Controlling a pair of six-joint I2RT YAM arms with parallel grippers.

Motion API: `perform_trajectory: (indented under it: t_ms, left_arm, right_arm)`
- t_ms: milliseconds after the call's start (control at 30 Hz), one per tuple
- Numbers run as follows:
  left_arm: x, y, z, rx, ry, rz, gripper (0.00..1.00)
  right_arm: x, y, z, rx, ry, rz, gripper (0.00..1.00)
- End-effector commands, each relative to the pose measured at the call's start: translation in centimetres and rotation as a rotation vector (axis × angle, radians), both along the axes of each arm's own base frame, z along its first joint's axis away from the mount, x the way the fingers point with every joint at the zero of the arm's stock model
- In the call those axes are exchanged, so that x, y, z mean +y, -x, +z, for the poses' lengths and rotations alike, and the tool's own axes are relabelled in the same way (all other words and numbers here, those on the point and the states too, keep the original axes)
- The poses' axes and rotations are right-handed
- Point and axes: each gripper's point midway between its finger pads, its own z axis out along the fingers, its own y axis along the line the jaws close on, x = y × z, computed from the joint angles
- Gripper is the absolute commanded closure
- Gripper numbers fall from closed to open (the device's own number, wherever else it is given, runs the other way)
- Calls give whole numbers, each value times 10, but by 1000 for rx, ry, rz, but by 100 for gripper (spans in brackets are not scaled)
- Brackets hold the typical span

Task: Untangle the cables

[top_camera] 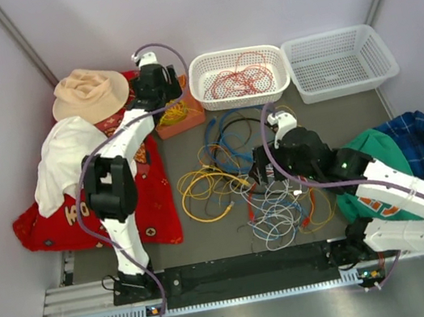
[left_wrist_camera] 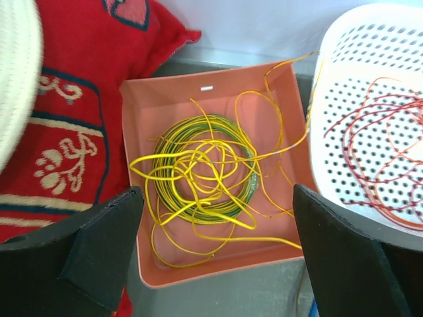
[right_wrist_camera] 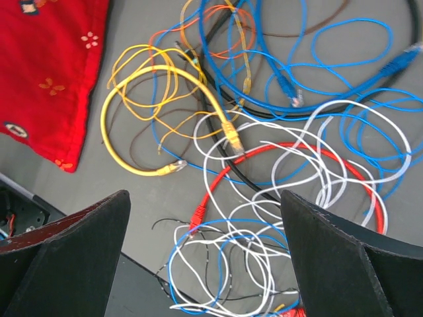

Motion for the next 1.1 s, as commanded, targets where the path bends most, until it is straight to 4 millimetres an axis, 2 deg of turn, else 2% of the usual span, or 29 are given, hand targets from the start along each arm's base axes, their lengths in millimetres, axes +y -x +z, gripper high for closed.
perform_trajectory:
  t_ms: [0, 33, 67, 100, 133, 167, 200, 233, 267, 300, 333, 367, 400, 433, 467, 533, 600, 633, 700, 733, 767, 800, 833, 900, 1067]
  left_arm:
    - [-9, 35, 99, -187, 104, -9, 1]
    - [-11, 44, 101, -185, 114, -15, 1]
    - [-12, 59, 119, -210, 134, -23, 1]
    - [-20, 72, 106, -180, 137, -42, 1]
    - [-23, 82, 106, -174, 140, -48, 1]
    - [-23, 101, 104, -160, 143, -59, 1]
    - [-31, 114, 103, -151, 144, -80, 1]
    - [-31, 131, 115, -170, 154, -88, 1]
    - [-39, 147, 101, -137, 144, -113, 1]
    - [-42, 158, 100, -133, 150, -117, 1]
    - [-42, 173, 113, -157, 171, -130, 1]
    - [-50, 189, 99, -121, 163, -160, 1]
    - [-51, 199, 98, -116, 175, -165, 1]
    - [-50, 212, 106, -128, 193, -174, 1]
    - [-51, 224, 94, -95, 193, -183, 1]
    - [-44, 239, 97, -101, 208, -182, 1]
    - [-35, 251, 85, -72, 193, -168, 1]
    - [-29, 258, 90, -89, 200, -162, 1]
    - [-21, 267, 81, -78, 194, -153, 1]
    - [-16, 274, 87, -98, 206, -152, 1]
    - [-14, 278, 80, -87, 209, -148, 1]
    - [-12, 281, 80, -90, 216, -147, 1]
    - [-9, 286, 83, -100, 227, -146, 1]
    - [-6, 291, 77, -87, 231, -146, 1]
    - [-1, 299, 65, -58, 219, -141, 1]
  right_arm:
    - [21, -4, -5, -10, -25, 78, 6]
    - [24, -5, -9, -5, -22, 86, 6]
    - [30, -3, -22, 21, -3, 124, 7]
    - [36, -5, -24, 17, -8, 140, 7]
    - [38, -7, -30, 24, 2, 148, 7]
    - [46, -10, -42, 40, 25, 173, 7]
    - [49, -12, -47, 46, 37, 180, 7]
    - [56, -15, -49, 50, 45, 197, 9]
    - [60, -18, -61, 72, 71, 209, 10]
    - [66, -22, -64, 72, 73, 219, 10]
    - [71, -26, -63, 64, 76, 226, 11]
    - [75, -28, -66, 64, 82, 232, 12]
    - [79, -31, -76, 79, 102, 232, 16]
    - [82, -35, -76, 72, 108, 235, 17]
    - [85, -37, -79, 71, 115, 240, 19]
    - [87, -44, -89, 72, 151, 227, 22]
    - [86, -51, -93, 64, 178, 212, 26]
    - [86, -56, -97, 54, 197, 203, 27]
    - [86, -61, -104, 48, 224, 198, 32]
    - [86, -65, -110, 49, 250, 196, 35]
    - [84, -65, -116, 70, 274, 195, 38]
    - [84, -66, -121, 78, 293, 194, 45]
    - [86, -69, -121, 83, 298, 187, 48]
    - [85, -67, -135, 116, 326, 187, 53]
    - [85, -63, -151, 164, 339, 189, 57]
